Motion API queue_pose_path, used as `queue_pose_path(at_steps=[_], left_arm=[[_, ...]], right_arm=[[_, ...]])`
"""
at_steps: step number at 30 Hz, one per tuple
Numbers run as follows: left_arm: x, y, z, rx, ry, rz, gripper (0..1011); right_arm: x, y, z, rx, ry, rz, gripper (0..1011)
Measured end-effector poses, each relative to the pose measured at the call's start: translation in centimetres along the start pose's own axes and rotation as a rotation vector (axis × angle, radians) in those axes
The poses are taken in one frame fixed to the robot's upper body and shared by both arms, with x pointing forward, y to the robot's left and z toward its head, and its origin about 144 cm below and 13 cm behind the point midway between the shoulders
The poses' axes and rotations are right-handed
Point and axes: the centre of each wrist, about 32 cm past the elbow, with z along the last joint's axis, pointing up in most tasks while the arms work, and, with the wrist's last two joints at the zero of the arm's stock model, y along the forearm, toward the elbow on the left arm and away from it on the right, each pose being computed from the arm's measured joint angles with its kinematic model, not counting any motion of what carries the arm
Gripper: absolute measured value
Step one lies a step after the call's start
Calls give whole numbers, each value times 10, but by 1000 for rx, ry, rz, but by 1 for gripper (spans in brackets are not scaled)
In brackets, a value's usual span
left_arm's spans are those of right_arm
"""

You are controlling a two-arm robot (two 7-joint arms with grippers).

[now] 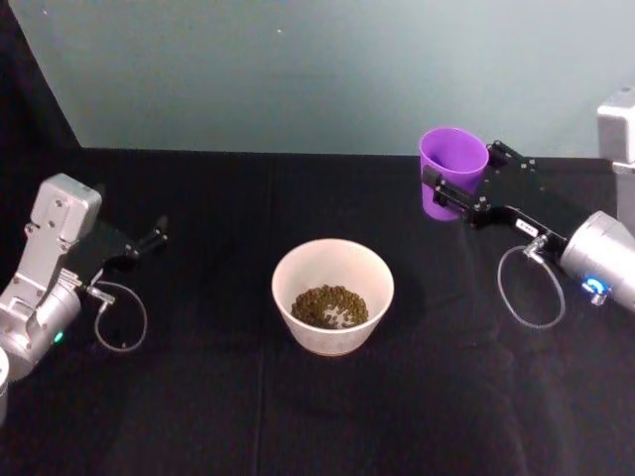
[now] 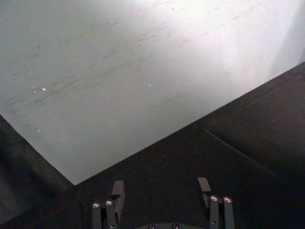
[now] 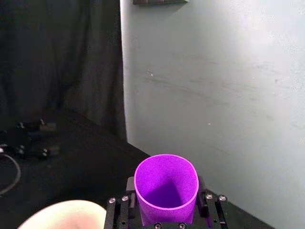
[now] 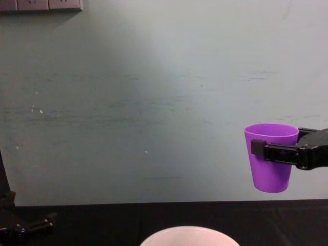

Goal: Pick up the cup and pour the mung beans from the cup into the bowl.

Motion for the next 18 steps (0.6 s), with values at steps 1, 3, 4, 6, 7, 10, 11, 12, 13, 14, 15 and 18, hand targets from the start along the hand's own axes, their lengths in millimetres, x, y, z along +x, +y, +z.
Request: queue_pose_path(at_steps=[1,3,4,6,7,10,11,12,13,14,15,18], left_arm=[[0,0,0,0,0,0,1000],[0,0,0,0,0,0,1000],[0,0,0,0,0,0,1000],[0,0,0,0,0,0,1000],[0,0,0,0,0,0,1000],[0,0,0,0,0,0,1000],[0,0,0,0,0,0,1000],[0,0,0,0,0,0,1000],[0,0,0,0,0,0,1000],[0,0,0,0,0,0,1000],[0,0,0,0,0,0,1000],[0,0,0,0,0,0,1000]], right_arm=[[1,0,-1,2,11,5,722],[3,0,-1,12,55,26,722],[4,0,-1,13,63,30,722],[4,0,-1,11,60,29,722],[4,0,-1,11,60,29,722],[4,0,-1,10,56,29,722],[3,0,0,10,53,29,722],[3,0,0,10,51,28,722],[3,0,0,9,50,28,722],[3,0,0,9,49,27,722],[3,0,0,9,48,26,722],[3,0,0,9,45,25,722]])
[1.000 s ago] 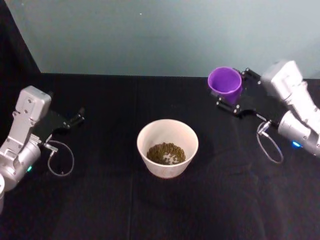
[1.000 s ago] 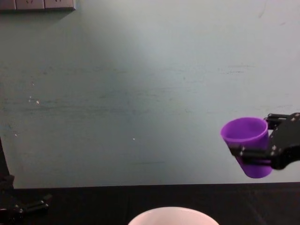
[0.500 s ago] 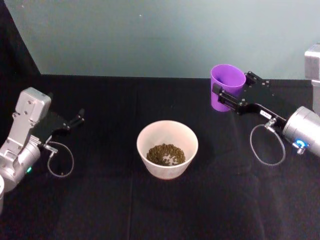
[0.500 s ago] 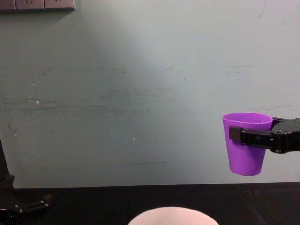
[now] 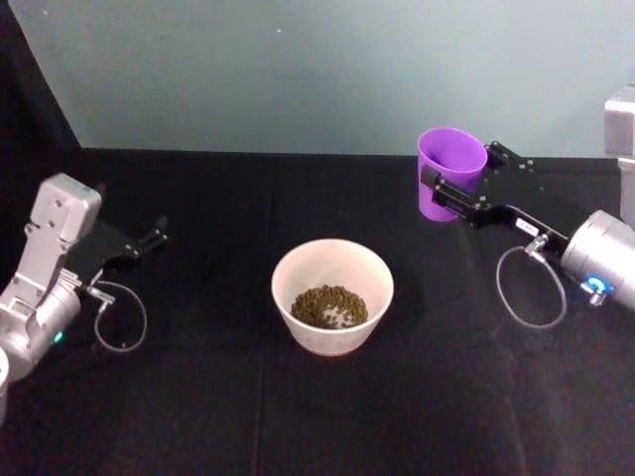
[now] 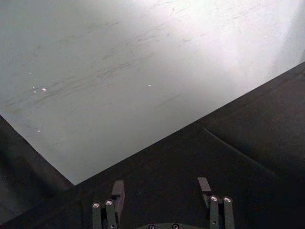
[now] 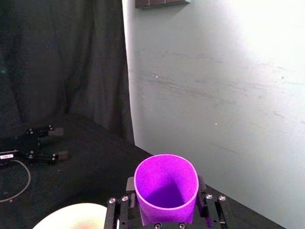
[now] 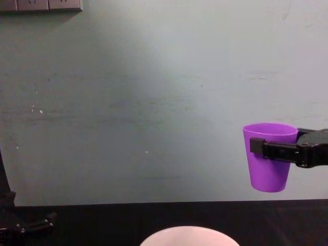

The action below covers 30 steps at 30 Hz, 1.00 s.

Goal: Pick up the cup and pour the mung beans from the cup into the bowl.

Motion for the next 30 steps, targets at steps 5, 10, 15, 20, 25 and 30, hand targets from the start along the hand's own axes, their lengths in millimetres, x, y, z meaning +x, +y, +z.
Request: queue_pose_path(at_steps=[5,10,15,20,25,30], left_arm=[[0,0,0,0,0,0,1000],[0,0,0,0,0,0,1000],[0,0,0,0,0,0,1000],[0,0,0,0,0,0,1000],[0,0,0,0,0,0,1000],[0,0,0,0,0,0,1000]], right_arm=[[-1,-3,0,14,8,6,722],[-4,-12,-6,37,20,8,722],[-4,-25,-16,38,43,29,722],[0,-34,-30,2,74,92,722],[2,-41,-46,-15,66,138,722],[4,-42,-63,-19,54,162,722]])
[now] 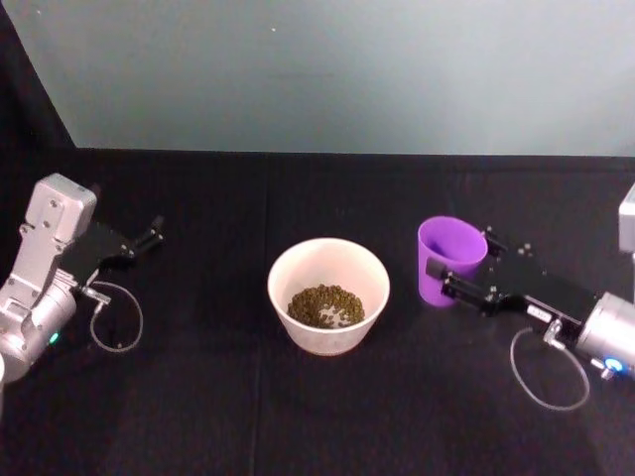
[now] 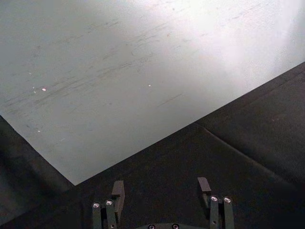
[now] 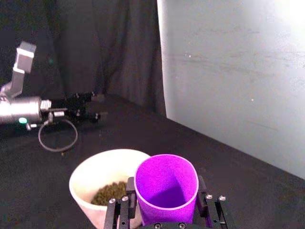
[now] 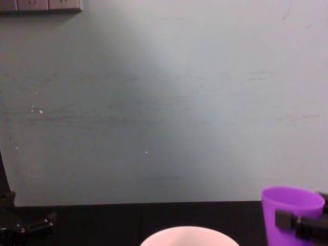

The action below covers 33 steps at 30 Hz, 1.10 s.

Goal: Pick up the cup and pour the mung beans from the cup into the bowl.

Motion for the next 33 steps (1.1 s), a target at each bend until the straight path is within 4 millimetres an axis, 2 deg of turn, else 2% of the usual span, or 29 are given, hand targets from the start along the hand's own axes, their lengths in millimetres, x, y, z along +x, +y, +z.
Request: queue_pose_path(at_steps=[5,13,33], left_arm=[[0,0,0,0,0,0,1000],[0,0,0,0,0,0,1000],[0,0,0,0,0,0,1000]], right_arm=[[2,3,-18,-12,-20,7,722],[5,7,-32,-35,-27,1,722],[6,16,-41,-75,-18,17,722]])
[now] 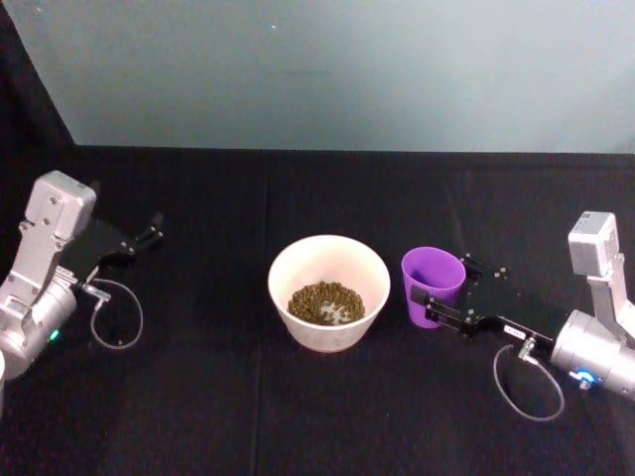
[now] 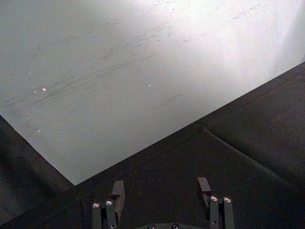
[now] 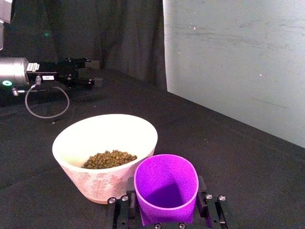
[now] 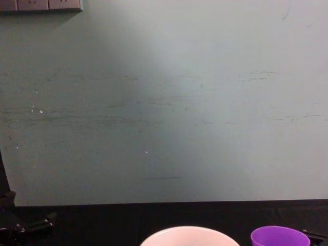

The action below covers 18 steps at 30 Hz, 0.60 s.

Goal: Pick up the cup and pour the mung beans from the cup into the bowl.

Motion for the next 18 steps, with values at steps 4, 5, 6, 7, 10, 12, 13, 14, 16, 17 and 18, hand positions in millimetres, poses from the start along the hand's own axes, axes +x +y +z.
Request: queue_pose_path(at_steps=[4,5,6,7,10,12,13,14,16,17,18], left_arm=[[0,0,0,0,0,0,1000],[0,0,0,0,0,0,1000],[0,0,0,0,0,0,1000],[0,0,0,0,0,0,1000],[0,0,0,0,0,0,1000],[0,0,0,0,0,0,1000],[0,0,0,0,0,0,1000],[0,0,0,0,0,0,1000],[0,0,0,0,0,0,1000],[0,0,0,0,0,0,1000],[0,0,0,0,0,0,1000]], right_arm=[[2,1,0,0,7,-7,722],[2,1,0,0,7,-8,722],[2,1,0,0,8,-7,722],[1,1,0,0,8,-7,722],[1,1,0,0,8,-7,722],[1,1,0,0,7,-7,722],[1,1,0,0,7,-7,722],[1,1,0,0,7,-7,751],[1,1,0,1,7,-6,778],[1,1,0,1,7,-6,821],[1,1,0,1,7,-6,844]])
